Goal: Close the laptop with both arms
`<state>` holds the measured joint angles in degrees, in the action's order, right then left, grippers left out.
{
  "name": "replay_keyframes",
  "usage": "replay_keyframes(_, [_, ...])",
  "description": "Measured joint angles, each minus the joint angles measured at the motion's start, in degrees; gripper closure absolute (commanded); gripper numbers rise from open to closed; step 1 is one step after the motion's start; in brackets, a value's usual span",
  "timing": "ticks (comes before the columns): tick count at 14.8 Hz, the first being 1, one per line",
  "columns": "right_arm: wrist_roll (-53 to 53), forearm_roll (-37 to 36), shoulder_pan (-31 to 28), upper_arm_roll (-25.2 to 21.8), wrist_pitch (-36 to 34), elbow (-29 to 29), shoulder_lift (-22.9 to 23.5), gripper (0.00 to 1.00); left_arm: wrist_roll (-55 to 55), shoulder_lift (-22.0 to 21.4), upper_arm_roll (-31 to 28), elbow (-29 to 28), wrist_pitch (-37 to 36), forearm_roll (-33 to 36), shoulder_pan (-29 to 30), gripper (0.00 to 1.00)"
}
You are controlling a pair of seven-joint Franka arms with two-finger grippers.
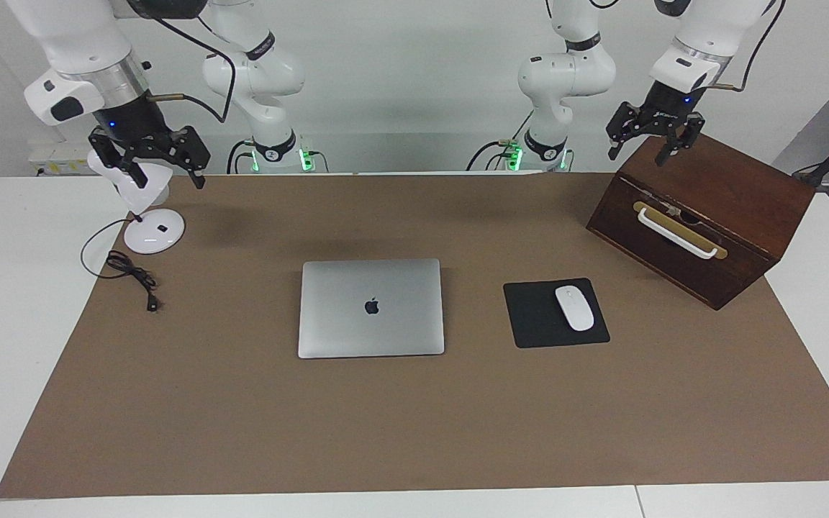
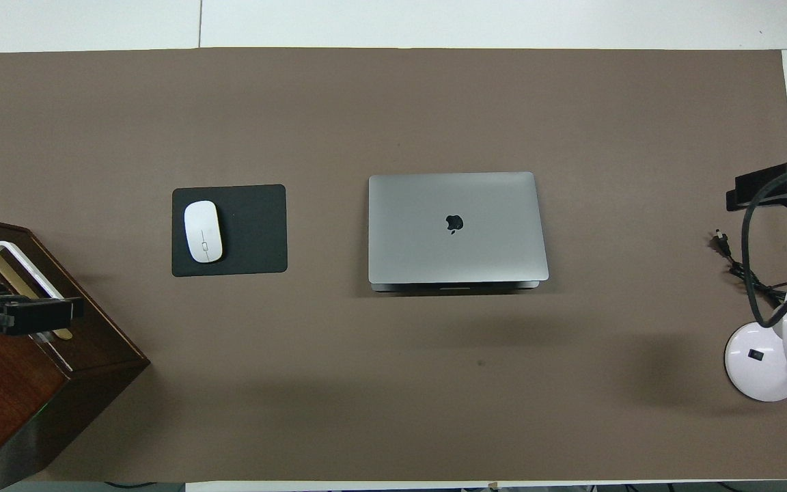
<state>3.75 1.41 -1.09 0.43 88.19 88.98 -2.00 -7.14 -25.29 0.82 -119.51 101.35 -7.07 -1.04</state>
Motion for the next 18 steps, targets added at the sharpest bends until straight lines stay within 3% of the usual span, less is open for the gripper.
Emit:
replay_keyframes(8, [-0.1,0.0,-0.8,-0.2,0.1,2.1,-1.2,0.0,0.2,1.9,-0.1,4.4,1.9,5.0,5.1,0.0])
replay_keyframes(13, [-0.1,0.0,-0.9,-0.5,0.1,2.4,-1.3,0.0,0.3,10.3,0.3,15.7,-4.4,5.0,5.1,0.0])
replay_keyframes(18, [-0.1,0.0,-1.1,-0.7,0.1,2.4,-1.3,0.0,0.4,15.2,0.3,18.0,-6.7,5.0,5.1,0.0])
